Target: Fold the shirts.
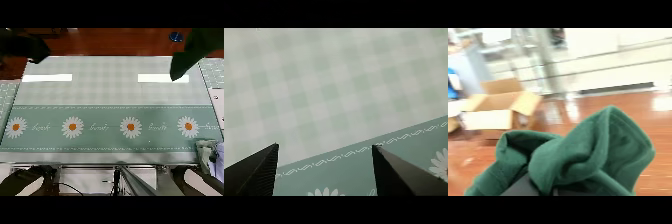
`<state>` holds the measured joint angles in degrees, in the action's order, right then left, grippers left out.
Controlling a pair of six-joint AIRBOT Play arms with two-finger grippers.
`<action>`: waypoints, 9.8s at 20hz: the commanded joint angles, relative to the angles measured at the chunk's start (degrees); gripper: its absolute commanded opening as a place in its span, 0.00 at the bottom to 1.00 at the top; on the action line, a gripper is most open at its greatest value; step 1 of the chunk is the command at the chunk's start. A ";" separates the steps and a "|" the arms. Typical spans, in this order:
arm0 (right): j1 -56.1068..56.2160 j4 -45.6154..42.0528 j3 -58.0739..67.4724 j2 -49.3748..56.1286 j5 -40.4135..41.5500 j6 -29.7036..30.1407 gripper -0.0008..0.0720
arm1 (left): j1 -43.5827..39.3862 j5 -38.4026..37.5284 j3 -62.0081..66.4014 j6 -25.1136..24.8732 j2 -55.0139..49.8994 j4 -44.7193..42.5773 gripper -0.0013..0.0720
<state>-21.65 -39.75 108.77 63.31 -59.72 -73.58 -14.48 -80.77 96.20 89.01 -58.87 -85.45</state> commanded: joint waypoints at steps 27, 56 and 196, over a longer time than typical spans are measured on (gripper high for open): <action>50.01 -47.28 0.44 26.49 -26.03 -6.03 0.68 | 0.31 -9.16 -17.75 -3.69 8.79 -2.93 1.00; -2.54 -26.56 -17.31 21.51 -28.63 -2.23 0.65 | 28.11 19.80 -72.30 -19.58 -6.73 46.05 1.00; 17.49 -23.32 -19.43 -7.28 -11.63 -5.73 0.04 | 43.34 14.58 -10.36 -15.54 10.27 47.06 0.05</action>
<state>3.79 -57.32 87.22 64.18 -68.69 -77.12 20.64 -63.40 74.02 71.11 -51.90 -38.50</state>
